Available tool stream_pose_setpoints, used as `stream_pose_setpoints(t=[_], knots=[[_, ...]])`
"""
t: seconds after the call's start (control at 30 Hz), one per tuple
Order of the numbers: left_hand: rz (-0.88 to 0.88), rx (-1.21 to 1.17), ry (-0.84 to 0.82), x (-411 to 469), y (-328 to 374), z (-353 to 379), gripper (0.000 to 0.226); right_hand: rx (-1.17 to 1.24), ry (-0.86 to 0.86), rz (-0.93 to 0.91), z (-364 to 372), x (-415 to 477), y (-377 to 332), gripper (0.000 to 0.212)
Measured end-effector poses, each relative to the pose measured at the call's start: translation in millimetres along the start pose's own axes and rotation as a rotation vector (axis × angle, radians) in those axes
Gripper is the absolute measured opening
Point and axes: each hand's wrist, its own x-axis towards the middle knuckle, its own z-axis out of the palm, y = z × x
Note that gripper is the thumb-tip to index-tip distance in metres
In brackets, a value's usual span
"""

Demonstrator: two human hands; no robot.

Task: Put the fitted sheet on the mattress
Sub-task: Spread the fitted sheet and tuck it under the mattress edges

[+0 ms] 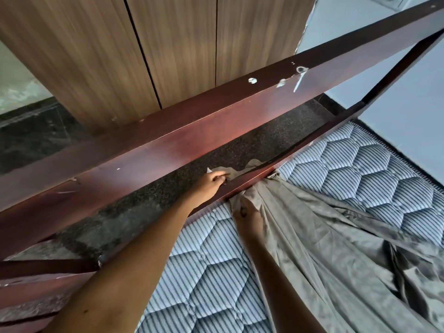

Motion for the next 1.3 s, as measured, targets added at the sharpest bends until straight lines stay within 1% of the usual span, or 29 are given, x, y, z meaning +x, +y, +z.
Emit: stream_pose_setpoints(t=[0.07, 0.13, 0.17, 0.2, 0.27, 0.33, 0.37, 0.4, 0.47, 0.57, 0.6, 0.67, 0.7, 0.73, 0.8, 0.9, 1.03, 1.17, 1.3], knots=[[-0.019, -0.006, -0.117, 0.9, 0.4, -1.7, 0.036, -0.101, -0.052, -0.059, 9.3, 3.1, 2.3, 0.024], [-0.103, 0.018, -0.212, 2.9, -0.3, -0.4, 0.039, -0.270, -0.078, -0.149, 16.4, 2.5, 10.9, 0.046], [-0.159, 0.025, -0.218, 4.3, 0.7, 0.4, 0.036, -0.361, -0.091, -0.204, 18.3, 0.4, 15.8, 0.055], [-0.200, 0.017, -0.193, 7.7, 1.2, 1.5, 0.032, -0.457, -0.093, -0.255, 20.9, -1.5, 21.7, 0.059], [-0.222, -0.021, -0.109, 12.0, 5.7, 3.4, 0.027, -0.637, -0.013, -0.405, 25.3, -5.0, 23.1, 0.060], [-0.251, -0.119, -0.009, 17.6, 3.9, 3.7, 0.018, -0.788, 0.007, -0.508, 34.2, -8.9, 18.0, 0.051], [-0.290, -0.185, 0.031, 17.9, 2.4, 1.1, 0.016, -0.834, -0.027, -0.489, 40.1, -11.4, 13.3, 0.045], [-0.334, -0.250, 0.070, 17.8, -0.9, -1.7, 0.021, -0.835, -0.042, -0.474, 45.0, -13.1, 9.4, 0.043], [-0.401, -0.303, 0.156, 15.6, -5.4, -5.2, 0.027, -0.780, -0.052, -0.444, 51.2, -20.6, 6.3, 0.050], [-0.376, -0.340, 0.281, 14.2, -9.0, -7.4, 0.014, -0.679, 0.020, -0.442, 42.0, -38.7, 11.3, 0.044], [-0.331, -0.304, 0.303, 11.5, -9.0, -9.9, 0.019, -0.626, 0.050, -0.415, 38.2, -43.9, 10.8, 0.042], [-0.205, -0.153, 0.298, 7.3, -16.6, -17.2, 0.026, -0.531, 0.115, -0.280, 34.0, -47.5, 7.7, 0.030], [-0.149, -0.080, 0.289, 2.7, -19.4, -21.8, 0.025, -0.515, 0.148, -0.260, 34.9, -47.9, 7.5, 0.026], [-0.113, -0.035, 0.272, -1.7, -23.0, -26.6, 0.022, -0.513, 0.157, -0.284, 36.8, -47.6, 7.5, 0.025], [-0.058, 0.008, 0.237, -11.3, -33.2, -35.1, 0.022, -0.522, 0.109, -0.370, 43.7, -50.7, 5.5, 0.024], [-0.018, 0.068, 0.207, -26.8, -46.7, -46.6, 0.028, -0.508, 0.081, -0.437, 57.3, -61.1, -2.8, 0.011], [-0.048, 0.096, 0.264, -45.9, -70.6, -64.2, 0.030, -0.448, 0.060, -0.449, 78.1, -80.9, -10.6, 0.013], [-0.161, 0.085, 0.343, -66.2, -95.1, -87.6, 0.024, -0.420, -0.074, -0.504, 95.0, -103.5, -20.2, 0.023], [-0.289, 0.118, 0.413, -77.8, -112.0, -99.4, 0.020, -0.405, -0.193, -0.523, 114.8, -128.3, -30.2, 0.026]])
